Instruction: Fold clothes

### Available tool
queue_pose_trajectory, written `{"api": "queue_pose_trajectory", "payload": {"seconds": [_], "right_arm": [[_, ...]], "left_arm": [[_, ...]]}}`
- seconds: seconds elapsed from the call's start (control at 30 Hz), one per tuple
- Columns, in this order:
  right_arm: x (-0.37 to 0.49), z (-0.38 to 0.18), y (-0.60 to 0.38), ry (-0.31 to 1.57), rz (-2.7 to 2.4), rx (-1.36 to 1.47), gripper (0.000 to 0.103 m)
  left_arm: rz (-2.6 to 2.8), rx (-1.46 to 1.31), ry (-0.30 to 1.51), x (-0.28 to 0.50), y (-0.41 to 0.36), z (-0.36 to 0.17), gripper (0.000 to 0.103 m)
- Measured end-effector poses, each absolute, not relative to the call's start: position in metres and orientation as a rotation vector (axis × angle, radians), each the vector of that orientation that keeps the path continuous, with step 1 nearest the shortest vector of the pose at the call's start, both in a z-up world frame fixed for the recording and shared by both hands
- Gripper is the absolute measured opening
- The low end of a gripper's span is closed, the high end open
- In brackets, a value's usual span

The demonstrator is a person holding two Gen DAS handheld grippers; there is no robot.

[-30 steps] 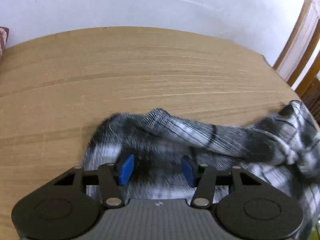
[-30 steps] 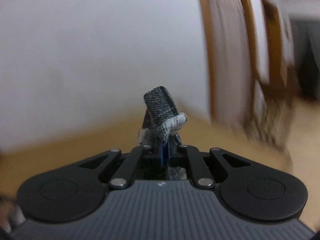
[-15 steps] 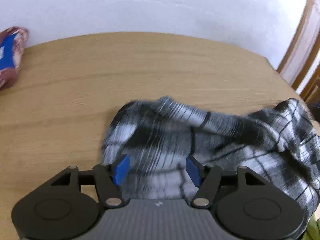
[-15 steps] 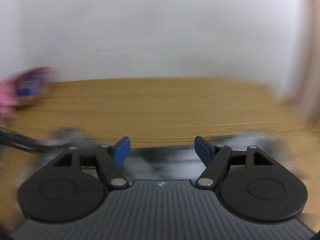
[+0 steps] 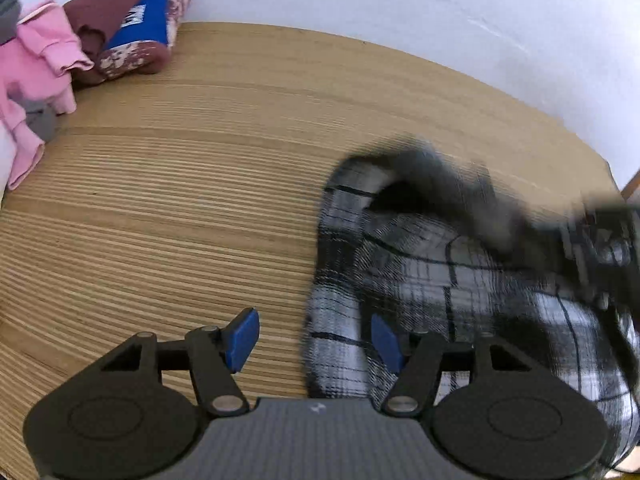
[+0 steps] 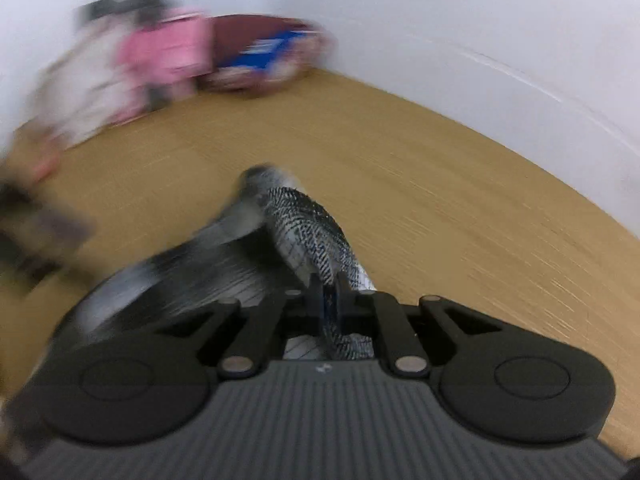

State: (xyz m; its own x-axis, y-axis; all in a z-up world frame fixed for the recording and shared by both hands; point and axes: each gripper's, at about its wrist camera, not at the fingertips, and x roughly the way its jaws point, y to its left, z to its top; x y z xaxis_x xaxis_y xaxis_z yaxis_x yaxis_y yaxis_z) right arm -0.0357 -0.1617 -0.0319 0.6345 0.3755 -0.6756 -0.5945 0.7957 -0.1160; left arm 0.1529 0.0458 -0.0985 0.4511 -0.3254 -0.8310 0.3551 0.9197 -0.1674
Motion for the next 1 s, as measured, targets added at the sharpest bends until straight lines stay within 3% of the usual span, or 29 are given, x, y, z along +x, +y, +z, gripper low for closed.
{"api": "queue_pose_trajectory", "payload": {"seconds": [0.03, 0.13, 0.2, 0.33, 0.47, 0.7, 0.8, 0.83, 0.87, 1.0], "right_arm": [[-0.056, -0.040, -0.161, 0.729, 0.630, -0.384, 0.013], [-0.103, -0.060, -0.160, 0.810, 0.708, -0.493, 0.032], [-0.127, -0.065, -0.164, 0.800, 0.695, -0.514, 0.035], [-0.131, -0.047, -0.187, 0.753, 0.562, -0.351, 0.036], [-0.128, -0.032, -0.230, 0.696, 0.384, -0.146, 0.054], [-0.088, -0.048, -0.227, 0.665, 0.349, -0.227, 0.054], [-0.070, -0.064, -0.214, 0.679, 0.407, -0.276, 0.046], [-0.069, -0.067, -0.211, 0.681, 0.423, -0.290, 0.015], [-0.073, -0.066, -0.210, 0.674, 0.447, -0.309, 0.008], [-0.105, -0.054, -0.205, 0.633, 0.557, -0.377, 0.008]], "left_arm": [[-0.419, 0.036, 1.020, 0.155, 0.045, -0.099, 0.065], [-0.427, 0.053, 1.017, 0.161, 0.041, -0.097, 0.065], [-0.455, 0.063, 1.004, 0.164, 0.032, -0.094, 0.065], [-0.594, 0.108, 0.967, 0.168, 0.005, -0.086, 0.067], [-0.807, 0.256, 0.939, 0.185, -0.047, -0.091, 0.070], [-0.996, 0.395, 0.920, 0.185, -0.096, -0.106, 0.070], [-1.035, 0.434, 0.914, 0.180, -0.096, -0.106, 0.070], [-1.040, 0.446, 0.917, 0.180, -0.096, -0.107, 0.071], [-1.045, 0.458, 0.921, 0.181, -0.097, -0.107, 0.072], [-1.086, 0.456, 0.938, 0.184, -0.094, -0.111, 0.073]]}}
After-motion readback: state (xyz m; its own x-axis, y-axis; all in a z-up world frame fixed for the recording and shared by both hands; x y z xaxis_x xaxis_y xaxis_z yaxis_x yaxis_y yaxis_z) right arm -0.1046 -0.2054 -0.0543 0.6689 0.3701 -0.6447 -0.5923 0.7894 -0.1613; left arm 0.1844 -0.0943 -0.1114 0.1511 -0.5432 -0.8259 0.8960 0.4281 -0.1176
